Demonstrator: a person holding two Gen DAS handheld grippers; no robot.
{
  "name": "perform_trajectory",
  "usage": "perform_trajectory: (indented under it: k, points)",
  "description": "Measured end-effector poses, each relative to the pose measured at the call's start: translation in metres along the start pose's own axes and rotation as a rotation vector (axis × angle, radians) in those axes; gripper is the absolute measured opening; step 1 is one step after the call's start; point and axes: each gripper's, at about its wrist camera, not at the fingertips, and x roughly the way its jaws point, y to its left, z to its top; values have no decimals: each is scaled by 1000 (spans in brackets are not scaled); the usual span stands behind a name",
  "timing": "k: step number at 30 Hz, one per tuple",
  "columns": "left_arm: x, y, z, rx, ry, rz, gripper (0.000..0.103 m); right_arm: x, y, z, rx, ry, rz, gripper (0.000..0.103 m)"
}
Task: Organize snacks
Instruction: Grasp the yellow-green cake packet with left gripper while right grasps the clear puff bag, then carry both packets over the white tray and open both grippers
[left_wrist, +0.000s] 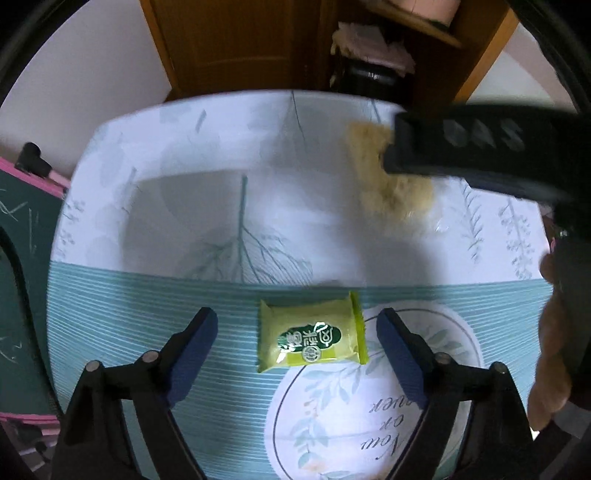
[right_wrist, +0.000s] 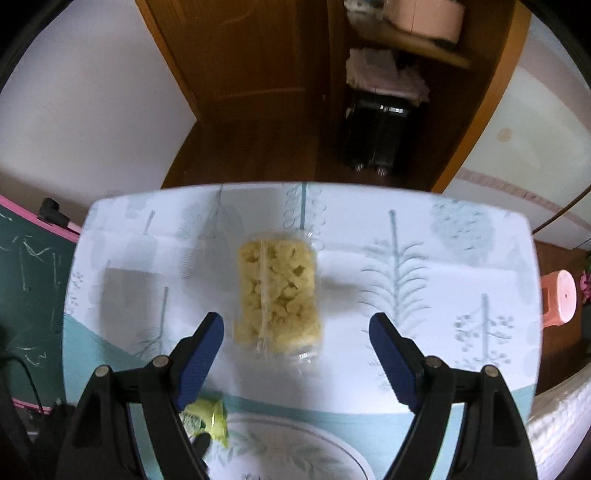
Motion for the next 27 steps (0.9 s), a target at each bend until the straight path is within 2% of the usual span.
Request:
perform_trajectory:
  k: [5, 8, 10, 11, 16, 19, 24, 27]
  points:
    - [19, 3, -3, -26, 46, -4, 80, 30, 5, 2, -15, 68, -7, 79]
    - [23, 5, -5, -37, 50, -13, 80, 35, 5, 0, -19, 69, 8, 72]
    - [23, 4, -7, -25, 47, -2, 77, 31, 5, -3, -32, 59, 33, 60]
    - [23, 2, -8, -12, 44, 12, 75, 28, 3, -6, -33, 60, 25, 58]
    - [21, -2, -11, 25, 29, 17, 56, 18, -11, -23, -31, 63, 9, 56]
    - [21, -5, -12, 31, 26, 15, 52, 12, -23, -33, -12, 64, 17, 56]
    - [15, -1, -18, 43, 23, 23, 51, 4, -36, -48, 21, 61, 25, 55]
    - [0, 2, -19, 48, -5, 34, 50, 0, -38, -56, 32, 60, 29, 54]
